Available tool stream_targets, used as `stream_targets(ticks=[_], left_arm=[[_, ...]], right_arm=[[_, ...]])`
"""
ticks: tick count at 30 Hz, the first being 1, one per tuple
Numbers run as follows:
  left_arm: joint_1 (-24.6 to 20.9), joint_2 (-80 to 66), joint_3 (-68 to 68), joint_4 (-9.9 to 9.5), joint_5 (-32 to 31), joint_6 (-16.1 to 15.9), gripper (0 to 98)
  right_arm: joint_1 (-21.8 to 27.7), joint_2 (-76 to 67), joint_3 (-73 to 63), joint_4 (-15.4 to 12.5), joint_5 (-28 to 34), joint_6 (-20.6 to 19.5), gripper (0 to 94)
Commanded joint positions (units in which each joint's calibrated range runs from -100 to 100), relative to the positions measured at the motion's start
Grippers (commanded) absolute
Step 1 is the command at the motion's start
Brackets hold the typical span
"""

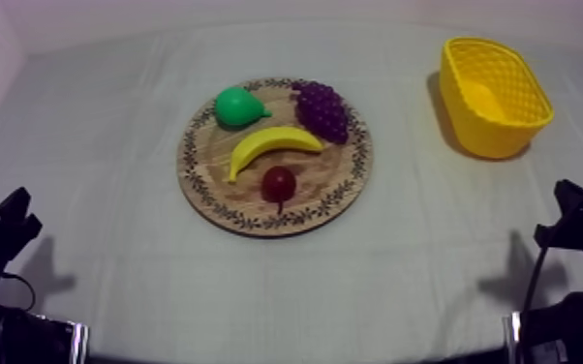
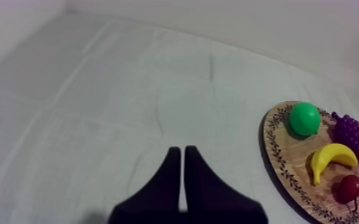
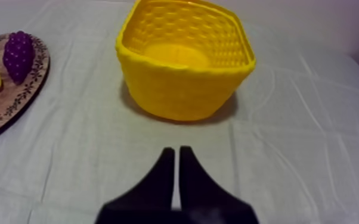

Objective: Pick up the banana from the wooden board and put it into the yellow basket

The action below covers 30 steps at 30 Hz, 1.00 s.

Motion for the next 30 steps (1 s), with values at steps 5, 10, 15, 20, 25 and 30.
stream_targets(ticks=[5,10,15,20,25,30], left_arm=[[0.0,0.0,0.0,0.0,0.0,0.0,0.0],[0.0,0.0,0.0,0.0,0.0,0.0,0.0],[0.0,0.0,0.0,0.0,0.0,0.0,0.0],[0.0,0.0,0.0,0.0,0.0,0.0,0.0],[0.0,0.0,0.0,0.0,0.0,0.0,0.0],[0.0,0.0,0.0,0.0,0.0,0.0,0.0]], right_arm=[[-0.1,0.5,-0.3,-1.2,-0.2,2.3,0.5],[-0.4,4.5,-4.4,-2.2,-0.9,3.9,0.5],[-0.9,12.2,-13.0,-2.7,-0.3,5.0,0.5],[-3.8,20.0,-23.9,-0.8,3.4,3.8,0.5],[-7.0,26.9,-34.1,0.8,7.7,2.7,0.7],[-9.5,33.1,-42.7,1.9,11.5,2.1,0.7]])
